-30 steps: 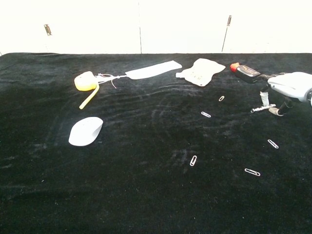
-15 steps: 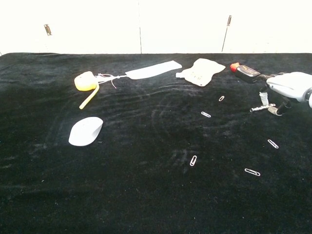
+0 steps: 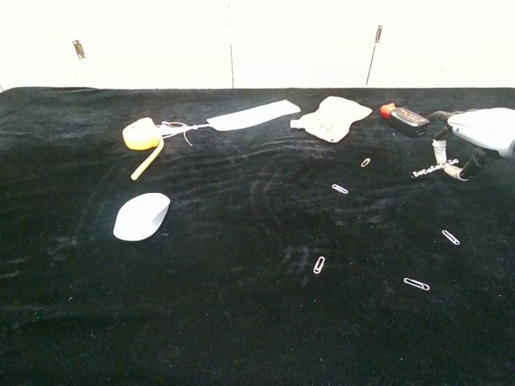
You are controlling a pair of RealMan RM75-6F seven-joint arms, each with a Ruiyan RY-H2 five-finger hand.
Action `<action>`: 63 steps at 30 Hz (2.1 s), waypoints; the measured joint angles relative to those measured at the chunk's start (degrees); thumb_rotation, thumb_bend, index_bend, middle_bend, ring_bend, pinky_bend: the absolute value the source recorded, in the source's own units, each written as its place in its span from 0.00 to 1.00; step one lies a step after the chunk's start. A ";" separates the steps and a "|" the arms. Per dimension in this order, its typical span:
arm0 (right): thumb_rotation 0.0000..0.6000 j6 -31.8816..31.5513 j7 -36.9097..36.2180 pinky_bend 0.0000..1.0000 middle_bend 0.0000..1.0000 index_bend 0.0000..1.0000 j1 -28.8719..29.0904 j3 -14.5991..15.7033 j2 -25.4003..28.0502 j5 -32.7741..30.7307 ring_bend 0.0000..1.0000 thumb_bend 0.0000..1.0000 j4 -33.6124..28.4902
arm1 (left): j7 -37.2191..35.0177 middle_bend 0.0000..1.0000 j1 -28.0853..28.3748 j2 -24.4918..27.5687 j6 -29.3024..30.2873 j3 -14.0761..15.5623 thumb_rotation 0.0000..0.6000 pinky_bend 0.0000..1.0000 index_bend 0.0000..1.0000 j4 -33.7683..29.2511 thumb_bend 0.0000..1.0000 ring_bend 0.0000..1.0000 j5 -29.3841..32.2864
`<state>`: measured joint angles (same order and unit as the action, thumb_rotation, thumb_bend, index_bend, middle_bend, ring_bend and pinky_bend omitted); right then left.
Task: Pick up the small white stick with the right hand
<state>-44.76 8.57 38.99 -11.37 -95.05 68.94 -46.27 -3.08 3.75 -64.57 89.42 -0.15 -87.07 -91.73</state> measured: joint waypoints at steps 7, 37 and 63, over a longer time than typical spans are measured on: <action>1.00 -0.39 -1.43 0.00 0.05 0.67 0.02 0.12 -0.01 0.50 0.05 0.49 -0.13 | 0.40 0.00 0.09 -0.15 -0.23 -0.09 1.00 0.00 0.00 -0.08 0.37 0.00 0.19; 1.00 -1.70 7.59 0.00 0.07 0.69 4.94 -4.17 -3.34 -4.96 0.04 0.49 -1.20 | -3.05 0.00 -0.07 1.12 0.13 -0.23 1.00 0.00 0.00 0.23 0.37 0.00 0.28; 1.00 -0.38 6.07 0.00 0.08 0.69 8.94 -4.63 -10.27 -4.63 0.04 0.49 8.44 | -6.26 0.00 -0.39 1.98 0.82 -0.44 1.00 0.00 0.00 1.15 0.37 0.00 0.29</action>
<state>-45.14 14.64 47.93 -16.00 -105.32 64.31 -37.83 -9.34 3.36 -62.59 90.24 -0.60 -85.91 -91.45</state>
